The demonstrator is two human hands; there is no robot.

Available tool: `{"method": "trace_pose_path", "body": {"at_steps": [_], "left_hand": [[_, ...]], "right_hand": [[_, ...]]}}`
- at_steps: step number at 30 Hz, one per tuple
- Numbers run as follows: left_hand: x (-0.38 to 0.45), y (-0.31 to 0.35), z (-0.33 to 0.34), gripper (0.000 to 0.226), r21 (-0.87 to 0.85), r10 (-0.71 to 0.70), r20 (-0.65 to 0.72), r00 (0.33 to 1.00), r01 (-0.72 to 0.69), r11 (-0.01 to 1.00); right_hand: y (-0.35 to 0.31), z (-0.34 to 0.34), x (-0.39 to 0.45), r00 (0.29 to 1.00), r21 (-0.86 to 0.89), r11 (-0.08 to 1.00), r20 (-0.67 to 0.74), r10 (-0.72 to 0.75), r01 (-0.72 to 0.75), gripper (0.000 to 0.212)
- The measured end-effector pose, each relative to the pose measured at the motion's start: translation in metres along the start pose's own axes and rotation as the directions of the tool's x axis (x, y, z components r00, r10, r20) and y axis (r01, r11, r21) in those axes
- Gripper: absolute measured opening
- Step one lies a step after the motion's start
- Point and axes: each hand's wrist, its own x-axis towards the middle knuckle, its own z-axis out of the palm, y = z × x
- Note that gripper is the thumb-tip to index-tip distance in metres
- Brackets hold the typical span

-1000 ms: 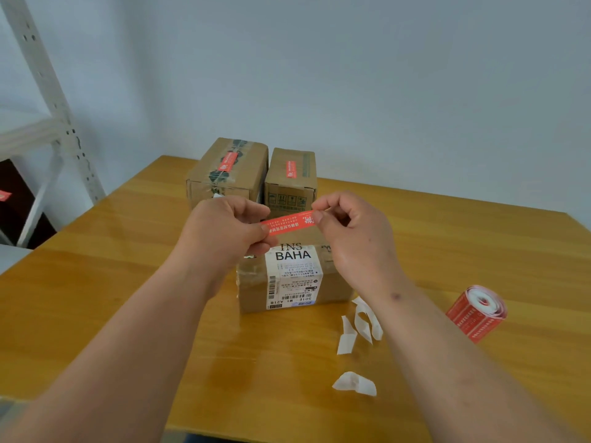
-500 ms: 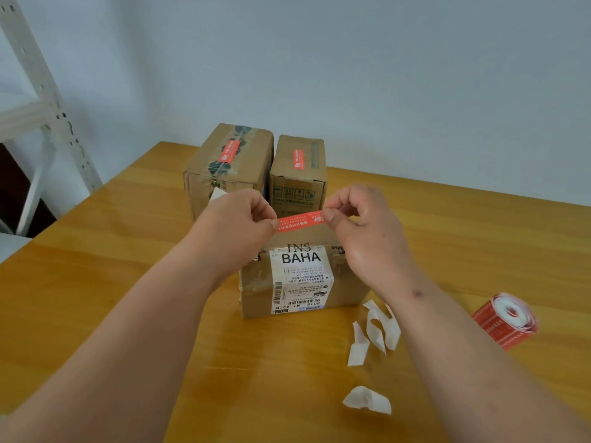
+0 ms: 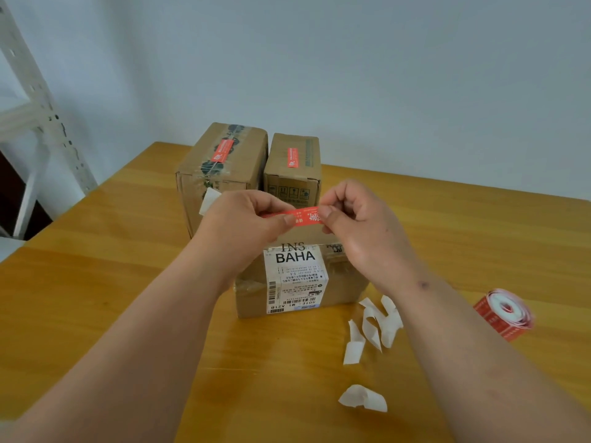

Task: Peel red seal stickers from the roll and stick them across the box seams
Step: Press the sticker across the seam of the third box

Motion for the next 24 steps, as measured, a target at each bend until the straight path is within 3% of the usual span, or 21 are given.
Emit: {"method": "trace_pose_path", "body": {"at_steps": [3,6,12,18,24], "left_hand": [[0.002,-0.006,-0.006,0.039,0.125,-0.005,-0.067,0.998,0.014,0.992],[0.004,-0.013,-0.014,0.009,0.099,-0.036,-0.103,0.994,0.046,0.994],[0.004,-0.017,-0.01,0.026,-0.012,-0.127,-0.032,0.991,0.126,0.992],[0.006,-0.018,-0.009,0.005,0.135,-0.068,-0.028,0.997,0.071,0.988],[0.012,-0.015,-0.006,0.005,0.374,-0.017,-0.006,1.0,0.018,0.927]], "right_hand": [[0.003,0.002,0.0,0.998,-0.07,0.996,-0.016,0.056,-0.057,0.011],[0.004,0.003,0.001,0.994,-0.087,0.99,-0.033,0.108,-0.111,0.012],[0.001,0.008,0.005,0.988,-0.082,0.986,0.033,0.151,-0.148,0.012],[0.004,0.013,0.008,0.975,-0.188,0.963,0.07,0.211,-0.195,0.007],[0.005,0.018,0.012,0.993,-0.403,0.912,0.061,0.104,-0.071,0.007]]}}
